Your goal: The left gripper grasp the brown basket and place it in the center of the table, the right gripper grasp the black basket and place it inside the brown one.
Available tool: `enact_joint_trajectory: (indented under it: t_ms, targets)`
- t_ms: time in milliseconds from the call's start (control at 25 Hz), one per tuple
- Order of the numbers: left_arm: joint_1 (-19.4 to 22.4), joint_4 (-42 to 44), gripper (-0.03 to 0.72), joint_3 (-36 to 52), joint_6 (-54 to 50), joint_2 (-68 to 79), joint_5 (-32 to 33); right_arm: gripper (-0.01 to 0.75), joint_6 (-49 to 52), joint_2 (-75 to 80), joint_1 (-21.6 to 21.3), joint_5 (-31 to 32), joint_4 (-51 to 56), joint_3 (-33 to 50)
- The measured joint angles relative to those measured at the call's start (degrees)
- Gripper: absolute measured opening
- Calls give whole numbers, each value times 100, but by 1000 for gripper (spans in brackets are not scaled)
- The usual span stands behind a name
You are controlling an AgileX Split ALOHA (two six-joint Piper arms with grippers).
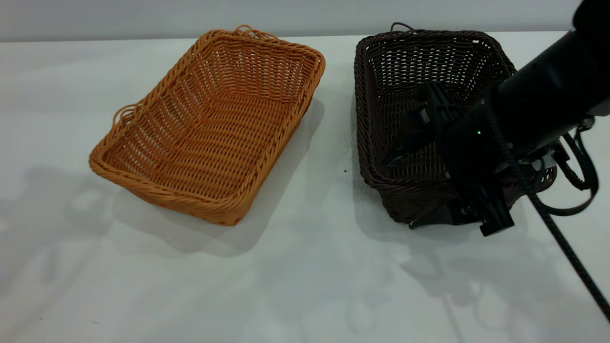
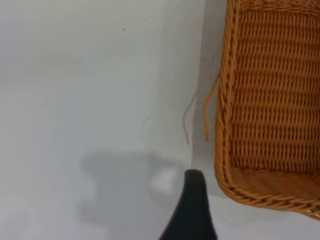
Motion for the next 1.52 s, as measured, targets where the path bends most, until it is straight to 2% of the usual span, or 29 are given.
enact_joint_trajectory:
  t_ms: [240, 360, 920, 1240, 1400, 1520]
  targets:
    - [0, -69, 583, -203, -76, 394, -50, 594, 269, 331, 0, -950, 38, -172]
    - [-31, -211, 583, -568, -76, 996, 88, 594, 363, 465, 0, -1199, 57, -172]
    - [-953, -294, 583, -2484, 56, 4301, -385, 594, 453, 490, 0, -1044, 75, -172]
    - [-984, -319, 583, -2652, -78, 5027, -843, 591, 361, 490, 0, -1021, 78, -172]
    - [-984, -319, 560, -2652, -90, 5234, -848, 538, 335, 490, 0, -1021, 78, -172]
    - [-984, -319, 482, -2652, -90, 5264, -879, 418, 335, 490, 0, -1027, 78, -172]
